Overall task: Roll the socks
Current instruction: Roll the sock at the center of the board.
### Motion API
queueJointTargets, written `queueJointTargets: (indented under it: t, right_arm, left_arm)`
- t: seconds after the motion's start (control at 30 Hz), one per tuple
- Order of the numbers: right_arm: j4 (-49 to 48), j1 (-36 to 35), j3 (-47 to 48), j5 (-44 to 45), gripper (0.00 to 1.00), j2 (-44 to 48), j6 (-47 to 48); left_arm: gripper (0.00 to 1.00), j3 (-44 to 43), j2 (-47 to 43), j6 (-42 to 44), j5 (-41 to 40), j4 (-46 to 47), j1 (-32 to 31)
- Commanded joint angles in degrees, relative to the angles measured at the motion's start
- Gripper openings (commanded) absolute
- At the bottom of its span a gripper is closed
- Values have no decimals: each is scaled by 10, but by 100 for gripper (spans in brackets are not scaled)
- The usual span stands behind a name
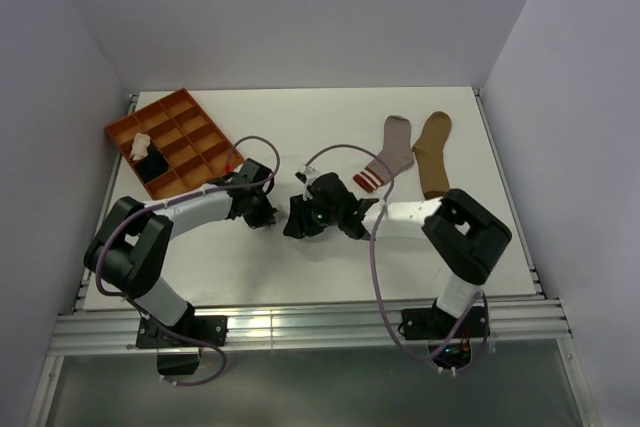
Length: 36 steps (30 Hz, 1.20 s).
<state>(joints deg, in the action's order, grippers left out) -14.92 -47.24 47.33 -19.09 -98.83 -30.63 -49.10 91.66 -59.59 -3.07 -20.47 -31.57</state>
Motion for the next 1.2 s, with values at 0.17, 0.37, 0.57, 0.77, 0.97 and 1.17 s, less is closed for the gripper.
queueJointTargets:
  t: [0.17, 0.37, 0.57, 0.77, 0.97, 1.17]
  right_arm:
    - [41, -150, 12, 338, 49, 88, 157]
    - [59, -203, 57, 430, 50, 33, 198]
    - [58, -227, 83, 467, 50, -15, 222]
    - [63, -228, 97, 461, 50, -46, 227]
    - [63, -229, 103, 446, 48, -71, 220]
    - [63, -228, 108, 439, 40, -86, 220]
  left_arm:
    - [0, -53, 34, 59, -33, -106, 1]
    - [0, -51, 39, 58, -21, -105, -4]
    - [0, -52, 39, 62, -19, -106, -8]
    - [0, -50, 41, 63, -18, -104, -9]
    - [1, -48, 45, 62, -13, -99, -9]
    - [0, -40, 46, 56, -6, -92, -9]
